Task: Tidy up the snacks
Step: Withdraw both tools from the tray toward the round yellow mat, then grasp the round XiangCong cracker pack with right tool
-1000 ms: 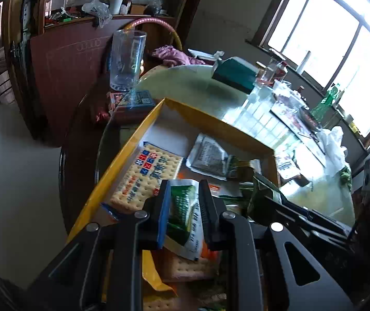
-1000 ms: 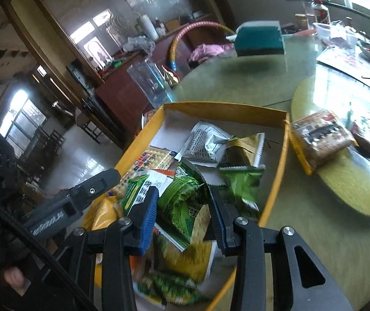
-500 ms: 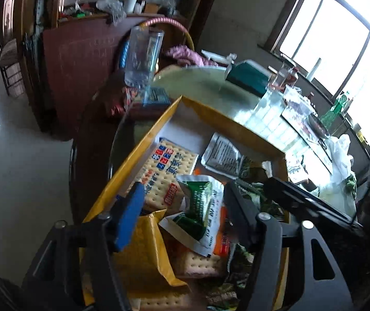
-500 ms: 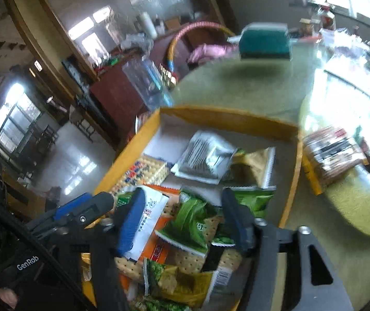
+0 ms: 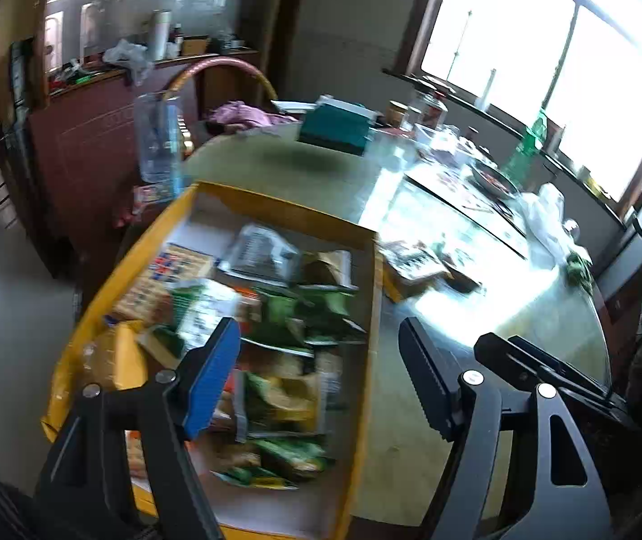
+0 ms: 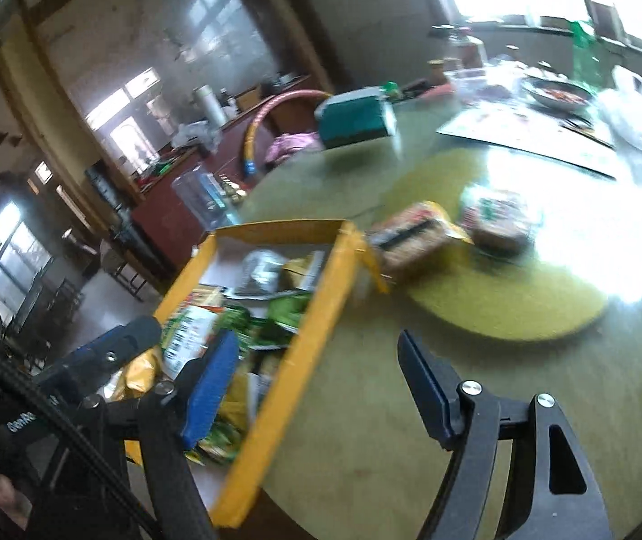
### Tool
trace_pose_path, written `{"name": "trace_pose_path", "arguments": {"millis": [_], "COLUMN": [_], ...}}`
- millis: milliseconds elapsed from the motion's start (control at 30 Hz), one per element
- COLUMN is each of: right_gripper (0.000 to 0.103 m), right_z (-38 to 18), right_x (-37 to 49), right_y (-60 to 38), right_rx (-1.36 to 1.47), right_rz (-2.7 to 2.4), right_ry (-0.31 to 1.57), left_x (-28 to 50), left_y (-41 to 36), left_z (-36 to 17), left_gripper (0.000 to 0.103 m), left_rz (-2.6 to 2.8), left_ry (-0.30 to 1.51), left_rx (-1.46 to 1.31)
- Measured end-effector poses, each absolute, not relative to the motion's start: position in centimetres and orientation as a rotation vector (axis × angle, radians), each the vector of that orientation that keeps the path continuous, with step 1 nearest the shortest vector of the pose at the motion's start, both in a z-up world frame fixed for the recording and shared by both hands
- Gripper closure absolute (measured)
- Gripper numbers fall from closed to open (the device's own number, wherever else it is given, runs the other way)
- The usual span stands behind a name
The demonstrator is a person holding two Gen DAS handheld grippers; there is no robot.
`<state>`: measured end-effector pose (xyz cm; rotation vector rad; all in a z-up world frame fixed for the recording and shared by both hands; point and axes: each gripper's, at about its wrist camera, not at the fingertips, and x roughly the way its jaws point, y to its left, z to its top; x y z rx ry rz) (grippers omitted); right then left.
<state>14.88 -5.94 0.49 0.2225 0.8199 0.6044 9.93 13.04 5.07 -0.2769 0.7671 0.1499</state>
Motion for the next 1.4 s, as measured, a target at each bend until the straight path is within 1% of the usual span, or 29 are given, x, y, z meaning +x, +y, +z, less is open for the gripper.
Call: {"name": "trace_pose_path", "arguments": {"millis": [200,467,900,1400], "right_gripper": [0.03,0.03,0.03,0.03], "right_z": [-0.7,-1.3,-1.6,-2.2], "right_x": [15.8,16.0,17.9,21.1], "right_y": [-10.1,-13.5,-15.8,-16.1], "right_rx": [0.284,0.332,0.347,0.283], "right_rz": [0.554,0.516,0.467,0.437], "right_ry": [0.846,0.85,0.87,0.899], "left_x": [10.5,11.2,12.1,14.0], "left_y": [8.9,6.0,5.3,5.7], "left_z": [5.4,4.6,4.0,3.6], "left_gripper": [0.03,0.03,0.03,0.03], "left_rz": [0.104,0.065,0.035,0.018], "left_ry": [0.781,0.817,0.837,0.84], "left_rx": [-0.214,-0.182,-0.2,-0.234]}}
